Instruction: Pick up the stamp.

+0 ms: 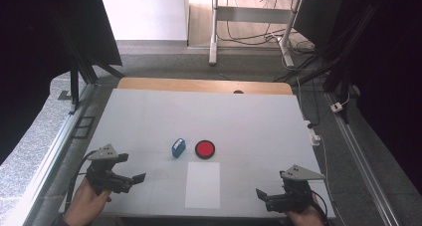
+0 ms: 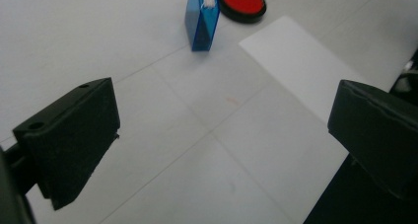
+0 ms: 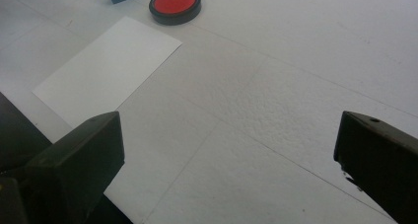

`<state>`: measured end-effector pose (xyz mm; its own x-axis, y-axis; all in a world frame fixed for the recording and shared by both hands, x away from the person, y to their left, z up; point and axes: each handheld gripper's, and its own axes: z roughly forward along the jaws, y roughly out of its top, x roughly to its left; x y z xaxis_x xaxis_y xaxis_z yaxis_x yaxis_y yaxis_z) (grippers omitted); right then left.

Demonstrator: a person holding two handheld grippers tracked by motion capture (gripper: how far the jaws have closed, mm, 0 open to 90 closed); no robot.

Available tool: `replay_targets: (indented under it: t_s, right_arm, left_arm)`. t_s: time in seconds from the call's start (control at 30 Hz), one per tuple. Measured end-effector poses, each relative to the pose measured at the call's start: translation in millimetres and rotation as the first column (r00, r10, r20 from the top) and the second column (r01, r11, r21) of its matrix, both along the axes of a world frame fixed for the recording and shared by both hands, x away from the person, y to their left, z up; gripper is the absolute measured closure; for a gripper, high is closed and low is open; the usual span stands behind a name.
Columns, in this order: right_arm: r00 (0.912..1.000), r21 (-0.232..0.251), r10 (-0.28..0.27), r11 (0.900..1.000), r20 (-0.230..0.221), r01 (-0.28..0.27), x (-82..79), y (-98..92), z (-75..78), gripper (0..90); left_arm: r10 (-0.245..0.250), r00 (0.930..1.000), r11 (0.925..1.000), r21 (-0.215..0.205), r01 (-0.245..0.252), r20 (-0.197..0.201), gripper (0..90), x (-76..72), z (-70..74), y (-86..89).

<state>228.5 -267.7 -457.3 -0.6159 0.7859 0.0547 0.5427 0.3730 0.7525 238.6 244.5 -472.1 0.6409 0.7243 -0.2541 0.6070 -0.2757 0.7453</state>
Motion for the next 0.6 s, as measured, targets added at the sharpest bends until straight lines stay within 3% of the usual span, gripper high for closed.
replay_targets:
  t_s: [0.3,0.4,0.6]
  right_arm:
    - [1.0,0.001,0.0,1.0,-0.002,0.0,0.1,0.1,-0.1,0.0]
    - [1.0,-0.002,0.001,1.0,-0.003,-0.001,0.1,0.2,0.0,0.0]
    - [1.0,-0.003,0.001,1.0,-0.003,-0.001,0.2,0.2,0.0,0.0]
  left_arm:
    - [-0.009,0.9995,0.9967,0.081,0.006,0.03,0.0,14.4,-1.3,-14.2]
    - [-0.01,0.9989,0.9961,0.088,0.006,0.045,0.0,19.4,-0.5,-19.8]
    - [-0.022,0.9993,0.9948,0.1,0.019,0.03,0.0,32.8,0.2,-32.0]
